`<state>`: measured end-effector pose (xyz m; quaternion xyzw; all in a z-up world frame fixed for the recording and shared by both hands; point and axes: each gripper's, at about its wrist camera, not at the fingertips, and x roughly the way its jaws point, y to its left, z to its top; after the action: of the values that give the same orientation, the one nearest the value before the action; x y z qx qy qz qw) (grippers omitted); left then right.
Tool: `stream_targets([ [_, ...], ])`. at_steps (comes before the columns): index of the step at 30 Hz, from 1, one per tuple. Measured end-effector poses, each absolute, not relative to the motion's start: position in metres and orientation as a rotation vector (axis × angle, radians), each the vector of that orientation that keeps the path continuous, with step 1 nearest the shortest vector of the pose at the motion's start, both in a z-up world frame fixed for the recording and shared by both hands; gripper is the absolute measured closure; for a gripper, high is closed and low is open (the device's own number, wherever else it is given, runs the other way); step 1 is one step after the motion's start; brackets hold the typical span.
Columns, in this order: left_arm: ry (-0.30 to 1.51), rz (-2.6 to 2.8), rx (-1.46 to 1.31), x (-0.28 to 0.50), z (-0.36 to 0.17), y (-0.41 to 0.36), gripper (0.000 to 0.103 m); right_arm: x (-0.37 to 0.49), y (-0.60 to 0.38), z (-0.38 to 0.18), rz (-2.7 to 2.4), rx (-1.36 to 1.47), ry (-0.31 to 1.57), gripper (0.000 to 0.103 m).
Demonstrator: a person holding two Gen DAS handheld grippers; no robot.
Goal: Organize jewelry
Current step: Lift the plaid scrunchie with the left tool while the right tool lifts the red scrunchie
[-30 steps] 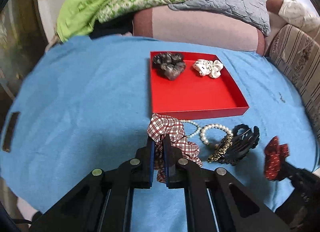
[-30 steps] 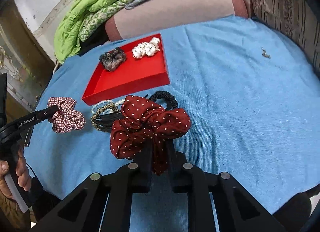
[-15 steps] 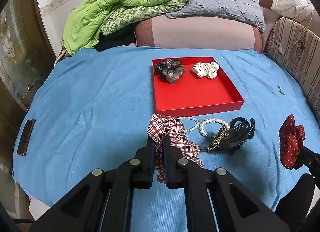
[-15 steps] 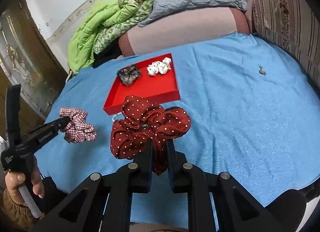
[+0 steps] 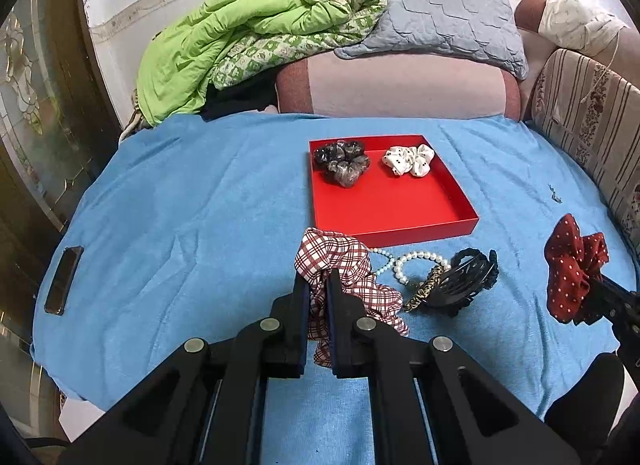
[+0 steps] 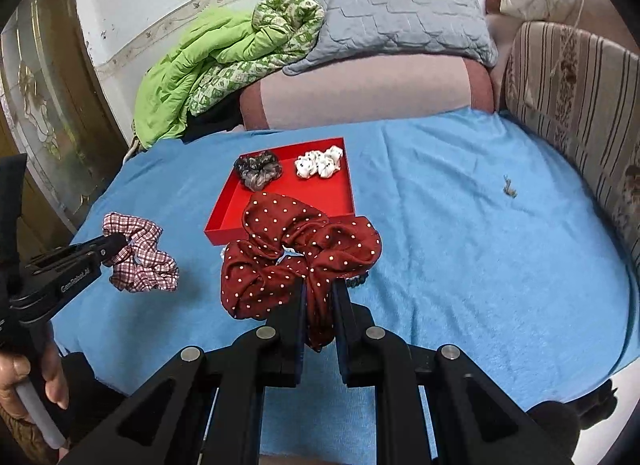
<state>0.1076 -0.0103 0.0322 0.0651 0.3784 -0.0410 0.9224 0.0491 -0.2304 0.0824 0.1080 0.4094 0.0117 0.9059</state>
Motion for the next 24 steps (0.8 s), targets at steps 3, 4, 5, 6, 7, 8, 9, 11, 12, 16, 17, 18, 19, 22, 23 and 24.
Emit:
stream_targets([
  [3, 0.772, -0.081, 0.136, 0.107, 0.034, -0.010, 0.095, 0.052, -0.227, 0.087, 0.020, 0.205, 0.839, 0.089],
  [4, 0.772, -0.081, 0.137, 0.106, 0.035, -0.011, 0.095, 0.053, -0.227, 0.089, 0.018, 0.201, 0.837, 0.089],
  [5, 0.771, -0.083, 0.136, 0.106, 0.035, -0.011, 0.095, 0.054, -0.226, 0.090, 0.017, 0.195, 0.835, 0.089],
  [6, 0.771, -0.082, 0.137, 0.106, 0.035, -0.011, 0.095, 0.056, -0.225, 0.091, 0.016, 0.192, 0.833, 0.089],
  [7, 0.771, -0.080, 0.138, 0.106, 0.035, -0.011, 0.095, 0.057, -0.224, 0.093, 0.016, 0.188, 0.832, 0.089],
  [8, 0.771, -0.079, 0.139, 0.106, 0.035, -0.011, 0.095, 0.059, -0.223, 0.094, 0.014, 0.185, 0.831, 0.089],
  [9, 0.771, -0.080, 0.137, 0.106, 0.037, -0.010, 0.095, 0.060, -0.223, 0.095, 0.012, 0.183, 0.831, 0.089],
  [11, 0.771, -0.078, 0.139, 0.106, 0.036, -0.010, 0.095, 0.064, -0.223, 0.097, 0.012, 0.178, 0.829, 0.089],
  [12, 0.770, -0.079, 0.139, 0.106, 0.036, -0.010, 0.095, 0.065, -0.222, 0.098, 0.012, 0.176, 0.828, 0.089],
  [16, 0.772, -0.077, 0.137, 0.107, 0.037, -0.009, 0.095, 0.074, -0.221, 0.100, 0.010, 0.167, 0.830, 0.089],
  [17, 0.775, -0.077, 0.137, 0.109, 0.037, -0.008, 0.095, 0.076, -0.220, 0.100, 0.009, 0.164, 0.831, 0.089],
  [18, 0.778, -0.077, 0.136, 0.111, 0.037, -0.008, 0.095, 0.079, -0.220, 0.100, 0.008, 0.159, 0.833, 0.089],
  [19, 0.780, -0.076, 0.135, 0.113, 0.036, -0.007, 0.095, 0.080, -0.220, 0.100, 0.007, 0.156, 0.835, 0.089],
  [22, 0.793, -0.074, 0.131, 0.120, 0.034, -0.007, 0.095, 0.088, -0.219, 0.098, 0.008, 0.150, 0.842, 0.089],
  [23, 0.798, -0.073, 0.129, 0.124, 0.032, -0.006, 0.095, 0.092, -0.218, 0.096, 0.007, 0.144, 0.846, 0.089],
  [24, 0.801, -0.073, 0.128, 0.127, 0.031, -0.006, 0.095, 0.095, -0.217, 0.094, 0.007, 0.143, 0.850, 0.089],
])
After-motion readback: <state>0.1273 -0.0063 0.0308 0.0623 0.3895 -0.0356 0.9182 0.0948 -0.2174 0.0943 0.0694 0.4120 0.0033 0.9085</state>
